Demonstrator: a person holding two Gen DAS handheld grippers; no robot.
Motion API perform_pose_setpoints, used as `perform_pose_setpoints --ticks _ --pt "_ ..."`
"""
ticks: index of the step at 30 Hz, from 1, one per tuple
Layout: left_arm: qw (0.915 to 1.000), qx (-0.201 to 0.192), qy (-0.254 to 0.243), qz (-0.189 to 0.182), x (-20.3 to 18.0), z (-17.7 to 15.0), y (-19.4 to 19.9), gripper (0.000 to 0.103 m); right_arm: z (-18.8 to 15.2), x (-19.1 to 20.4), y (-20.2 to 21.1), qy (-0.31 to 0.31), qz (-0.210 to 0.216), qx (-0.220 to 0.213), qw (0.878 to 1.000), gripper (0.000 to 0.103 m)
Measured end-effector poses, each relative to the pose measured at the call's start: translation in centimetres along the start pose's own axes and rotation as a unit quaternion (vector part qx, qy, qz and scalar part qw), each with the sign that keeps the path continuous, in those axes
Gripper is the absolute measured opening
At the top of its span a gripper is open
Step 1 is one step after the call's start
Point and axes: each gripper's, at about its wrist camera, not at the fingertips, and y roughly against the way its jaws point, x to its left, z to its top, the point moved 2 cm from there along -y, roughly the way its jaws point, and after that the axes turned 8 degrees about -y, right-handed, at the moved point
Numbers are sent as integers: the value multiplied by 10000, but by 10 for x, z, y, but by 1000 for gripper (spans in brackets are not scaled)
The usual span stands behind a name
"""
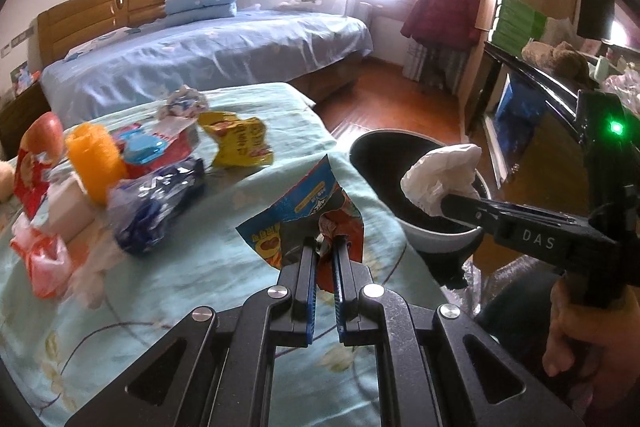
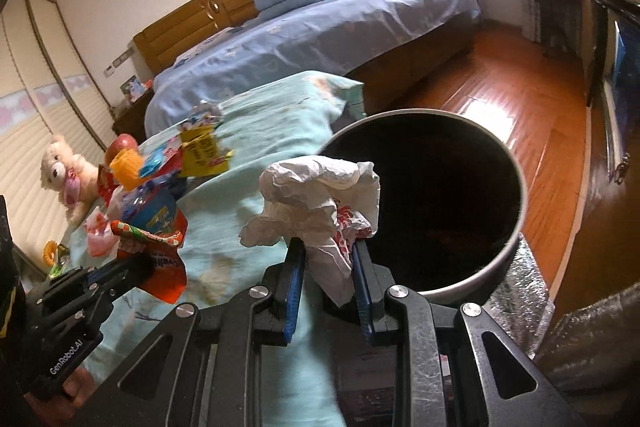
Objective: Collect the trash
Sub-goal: 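Carry both items over the bin and open both tools to drop them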
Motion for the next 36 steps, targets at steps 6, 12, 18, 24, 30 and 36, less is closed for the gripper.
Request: perform_pose_setpoints --ticks 6,12,18,24,30,36 --pt "9999 13 -85 -90 -9 14 -18 6 7 -16 0 -76 -104 -17 9999 24" --pt "9997 2 -176 -171 -21 27 -31 6 14 -29 -3 -162 -196 -20 9997 24" --pt "9993 44 -245 -265 -28 35 -46 6 20 -42 -4 -246 -277 -23 9993 24" --pt "9990 94 -283 -322 -38 48 -59 6 27 -53 -6 -312 -320 -27 9990 24" --pt "9988 166 -253 -381 -42 59 -75 6 33 -62 -10 -343 -376 31 9987 24" --pt "9983 267 -233 -471 -46 67 -90 6 41 -68 -15 -362 -423 56 9984 24"
